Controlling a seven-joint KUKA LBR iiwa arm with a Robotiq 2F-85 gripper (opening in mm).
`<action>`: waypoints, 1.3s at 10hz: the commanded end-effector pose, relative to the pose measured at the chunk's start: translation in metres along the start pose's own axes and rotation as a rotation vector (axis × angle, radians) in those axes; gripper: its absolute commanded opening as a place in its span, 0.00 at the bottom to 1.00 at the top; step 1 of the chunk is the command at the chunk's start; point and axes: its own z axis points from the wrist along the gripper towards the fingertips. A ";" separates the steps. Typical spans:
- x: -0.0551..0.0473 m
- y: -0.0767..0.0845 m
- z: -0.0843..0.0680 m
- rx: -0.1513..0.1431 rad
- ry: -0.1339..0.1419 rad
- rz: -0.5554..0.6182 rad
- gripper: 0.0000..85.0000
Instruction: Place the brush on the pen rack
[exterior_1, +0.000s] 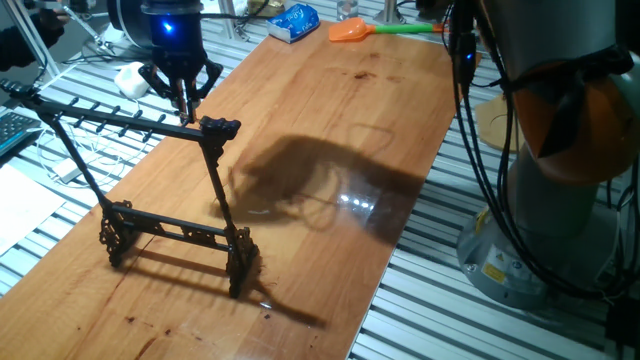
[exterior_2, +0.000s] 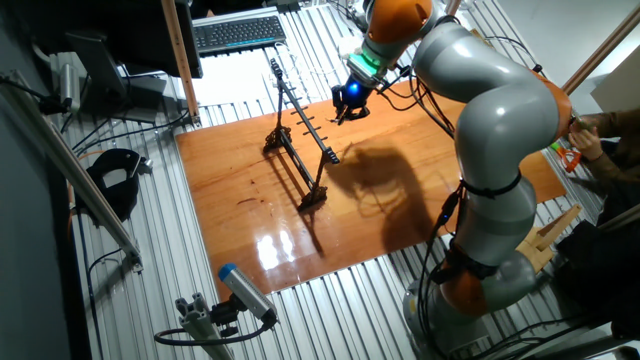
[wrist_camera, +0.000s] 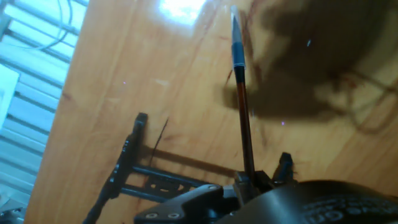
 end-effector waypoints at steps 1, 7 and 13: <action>0.006 0.002 -0.001 0.007 0.012 0.014 0.00; 0.045 0.003 -0.010 0.027 0.037 0.052 0.00; 0.058 0.004 -0.011 0.013 0.039 0.095 0.00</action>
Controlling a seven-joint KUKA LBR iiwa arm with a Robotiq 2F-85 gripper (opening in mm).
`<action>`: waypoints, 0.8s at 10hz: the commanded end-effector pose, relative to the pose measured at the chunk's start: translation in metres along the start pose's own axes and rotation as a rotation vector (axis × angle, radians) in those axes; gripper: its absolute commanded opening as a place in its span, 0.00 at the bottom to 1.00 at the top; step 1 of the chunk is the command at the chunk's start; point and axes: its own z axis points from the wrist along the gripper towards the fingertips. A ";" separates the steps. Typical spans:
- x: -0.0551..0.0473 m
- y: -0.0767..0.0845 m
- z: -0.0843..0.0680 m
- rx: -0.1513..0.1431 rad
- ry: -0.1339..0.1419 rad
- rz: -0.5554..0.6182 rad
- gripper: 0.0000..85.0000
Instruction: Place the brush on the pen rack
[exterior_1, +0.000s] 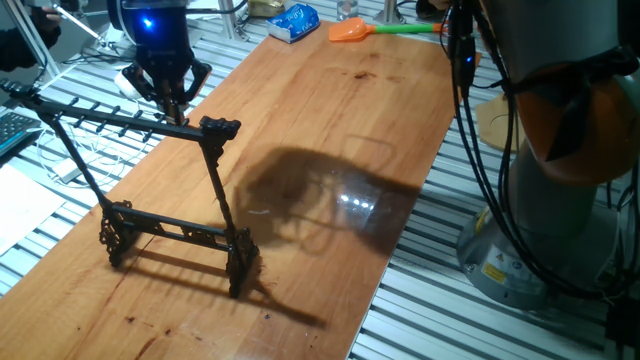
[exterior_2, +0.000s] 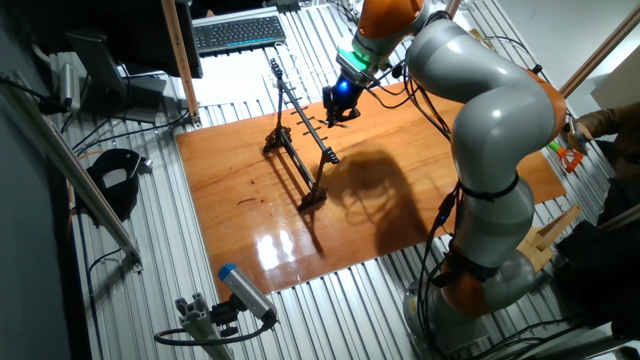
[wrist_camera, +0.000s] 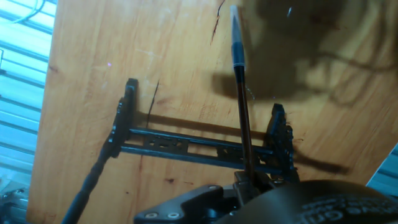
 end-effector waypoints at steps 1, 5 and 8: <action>0.003 0.001 0.000 -0.001 -0.002 0.008 0.00; 0.002 0.003 0.003 0.006 -0.016 0.004 0.00; -0.007 0.008 -0.006 0.031 0.007 -0.012 0.00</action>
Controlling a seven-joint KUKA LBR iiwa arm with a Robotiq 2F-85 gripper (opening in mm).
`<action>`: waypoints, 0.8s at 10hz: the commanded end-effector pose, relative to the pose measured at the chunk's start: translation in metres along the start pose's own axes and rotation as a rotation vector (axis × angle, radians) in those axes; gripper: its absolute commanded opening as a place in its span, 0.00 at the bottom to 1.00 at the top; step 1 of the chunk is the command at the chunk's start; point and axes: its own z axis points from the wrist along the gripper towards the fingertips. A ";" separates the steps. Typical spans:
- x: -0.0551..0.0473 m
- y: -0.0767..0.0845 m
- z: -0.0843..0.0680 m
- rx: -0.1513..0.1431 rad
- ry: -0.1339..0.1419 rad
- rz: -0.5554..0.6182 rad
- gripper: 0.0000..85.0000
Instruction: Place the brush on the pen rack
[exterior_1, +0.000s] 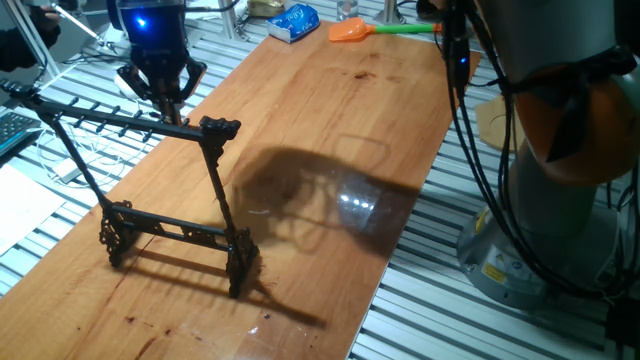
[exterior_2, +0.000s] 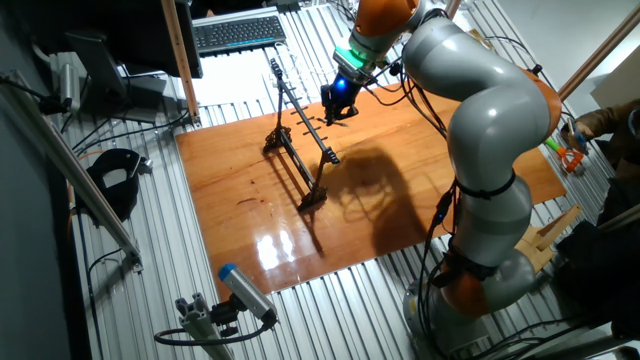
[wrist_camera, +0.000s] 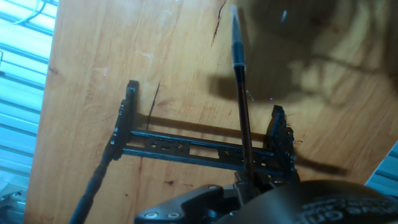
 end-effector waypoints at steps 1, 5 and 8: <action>-0.001 0.000 -0.001 -0.001 0.003 0.005 0.00; -0.004 0.002 -0.003 0.003 0.010 0.005 0.00; 0.000 0.000 0.000 -0.012 0.007 0.016 0.00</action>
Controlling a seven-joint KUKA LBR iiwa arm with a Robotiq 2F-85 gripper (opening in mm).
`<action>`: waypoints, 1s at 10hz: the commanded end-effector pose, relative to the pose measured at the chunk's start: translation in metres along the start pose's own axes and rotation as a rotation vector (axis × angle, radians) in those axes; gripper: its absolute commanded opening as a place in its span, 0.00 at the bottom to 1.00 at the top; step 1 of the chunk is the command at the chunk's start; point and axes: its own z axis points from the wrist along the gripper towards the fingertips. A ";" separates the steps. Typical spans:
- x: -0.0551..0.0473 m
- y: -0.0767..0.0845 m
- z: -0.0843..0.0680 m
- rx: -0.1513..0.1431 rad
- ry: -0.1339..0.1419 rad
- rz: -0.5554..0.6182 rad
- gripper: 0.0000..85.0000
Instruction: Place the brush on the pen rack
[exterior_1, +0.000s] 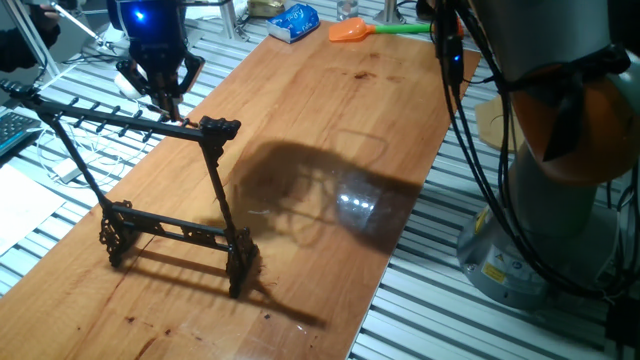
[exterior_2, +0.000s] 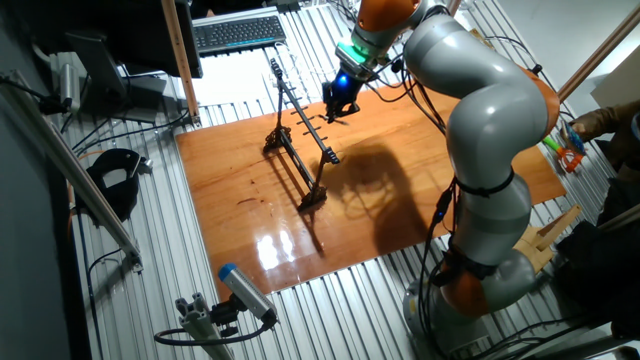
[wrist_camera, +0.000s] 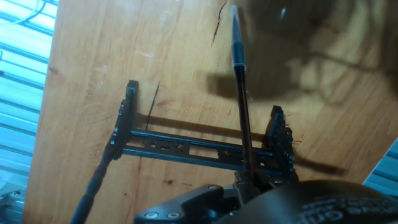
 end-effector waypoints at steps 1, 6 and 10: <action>0.001 -0.001 0.002 -0.004 -0.002 0.003 0.00; 0.006 -0.003 0.005 -0.015 -0.012 0.013 0.00; 0.008 -0.004 0.007 -0.022 -0.016 0.027 0.00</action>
